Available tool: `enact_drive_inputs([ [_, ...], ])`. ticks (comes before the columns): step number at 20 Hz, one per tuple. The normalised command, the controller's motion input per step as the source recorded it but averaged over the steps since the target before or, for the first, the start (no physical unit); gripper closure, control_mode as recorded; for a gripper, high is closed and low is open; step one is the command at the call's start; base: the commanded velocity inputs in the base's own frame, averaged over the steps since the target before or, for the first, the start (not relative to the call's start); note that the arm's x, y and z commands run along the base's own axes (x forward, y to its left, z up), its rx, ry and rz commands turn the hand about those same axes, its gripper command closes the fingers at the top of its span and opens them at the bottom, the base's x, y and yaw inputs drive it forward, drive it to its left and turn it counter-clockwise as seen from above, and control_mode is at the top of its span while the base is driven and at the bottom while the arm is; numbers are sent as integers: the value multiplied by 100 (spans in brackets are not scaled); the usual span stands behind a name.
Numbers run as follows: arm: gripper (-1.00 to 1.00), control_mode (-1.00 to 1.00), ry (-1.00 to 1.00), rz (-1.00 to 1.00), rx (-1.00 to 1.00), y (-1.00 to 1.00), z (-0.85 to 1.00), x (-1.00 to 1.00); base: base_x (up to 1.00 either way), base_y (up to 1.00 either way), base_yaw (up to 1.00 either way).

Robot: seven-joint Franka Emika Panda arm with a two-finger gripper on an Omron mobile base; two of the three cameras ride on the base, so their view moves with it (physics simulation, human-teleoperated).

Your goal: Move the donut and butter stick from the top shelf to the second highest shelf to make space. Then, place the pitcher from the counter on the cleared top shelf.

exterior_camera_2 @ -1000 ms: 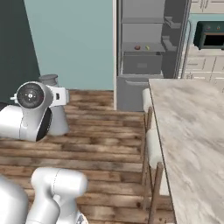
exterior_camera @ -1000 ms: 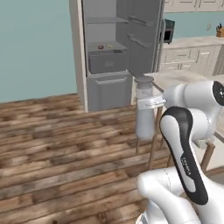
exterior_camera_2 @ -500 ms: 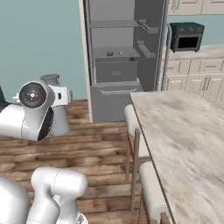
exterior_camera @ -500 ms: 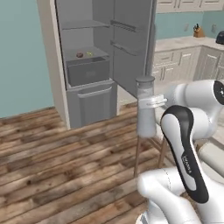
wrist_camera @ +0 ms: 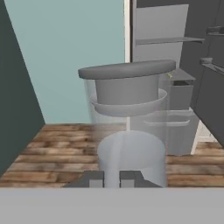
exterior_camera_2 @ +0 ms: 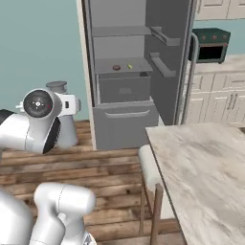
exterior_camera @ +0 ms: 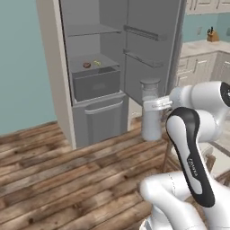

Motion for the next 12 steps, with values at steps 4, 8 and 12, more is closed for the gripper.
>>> enact_drive_inputs([
  [4,100,100,0,0,0,0,0,0,100,0,2],
  [8,100,100,0,0,0,0,0,0,100,0,8],
  [12,100,100,0,0,0,0,0,0,100,0,9],
])
